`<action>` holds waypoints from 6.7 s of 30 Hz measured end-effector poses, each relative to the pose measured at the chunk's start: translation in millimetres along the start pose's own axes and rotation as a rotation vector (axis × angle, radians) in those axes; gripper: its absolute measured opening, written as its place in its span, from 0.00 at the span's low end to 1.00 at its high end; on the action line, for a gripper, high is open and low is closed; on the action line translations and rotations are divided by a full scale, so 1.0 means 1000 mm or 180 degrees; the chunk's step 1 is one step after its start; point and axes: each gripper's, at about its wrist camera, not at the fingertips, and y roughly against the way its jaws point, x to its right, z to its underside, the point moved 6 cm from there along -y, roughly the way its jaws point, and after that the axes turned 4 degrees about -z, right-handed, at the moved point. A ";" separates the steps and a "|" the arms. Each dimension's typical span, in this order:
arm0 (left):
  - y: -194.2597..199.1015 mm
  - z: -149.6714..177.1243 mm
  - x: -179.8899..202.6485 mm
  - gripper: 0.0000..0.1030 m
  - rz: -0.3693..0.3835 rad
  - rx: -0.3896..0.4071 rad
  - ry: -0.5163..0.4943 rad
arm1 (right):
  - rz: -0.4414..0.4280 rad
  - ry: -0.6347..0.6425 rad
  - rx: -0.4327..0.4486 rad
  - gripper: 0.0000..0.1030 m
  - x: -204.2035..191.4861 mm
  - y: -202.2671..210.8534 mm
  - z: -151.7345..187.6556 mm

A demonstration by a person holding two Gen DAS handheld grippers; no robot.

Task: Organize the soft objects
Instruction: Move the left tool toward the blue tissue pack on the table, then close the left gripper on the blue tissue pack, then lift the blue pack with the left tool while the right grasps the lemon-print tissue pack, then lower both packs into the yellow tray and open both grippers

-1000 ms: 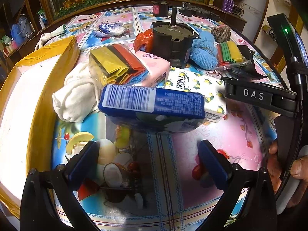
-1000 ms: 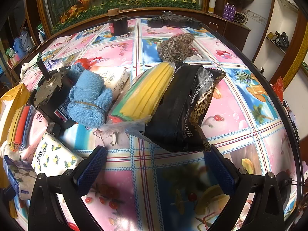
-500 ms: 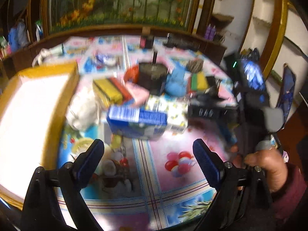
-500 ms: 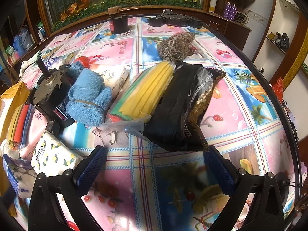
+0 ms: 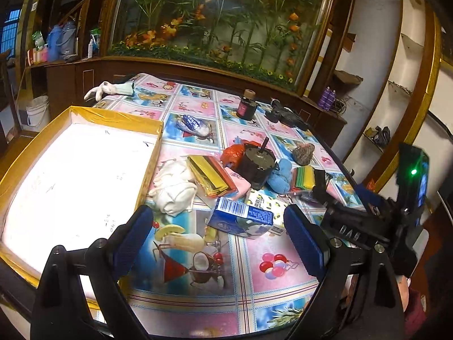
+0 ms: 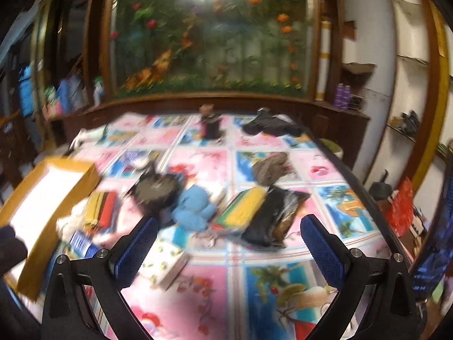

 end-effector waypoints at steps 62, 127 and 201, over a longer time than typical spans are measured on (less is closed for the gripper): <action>-0.074 0.050 0.011 0.66 -0.0272 -0.0823 -0.0821 | -0.1073 0.0847 -0.1104 0.88 -0.074 -0.122 0.013; -0.040 0.074 0.024 0.69 0.0976 -0.1344 -0.2598 | -0.1600 0.0548 -0.1654 0.89 -0.044 -0.113 0.017; -0.129 -0.092 -0.227 0.59 0.0107 -0.0795 0.0959 | -0.1576 0.0184 -0.1205 0.78 -0.252 -0.171 -0.092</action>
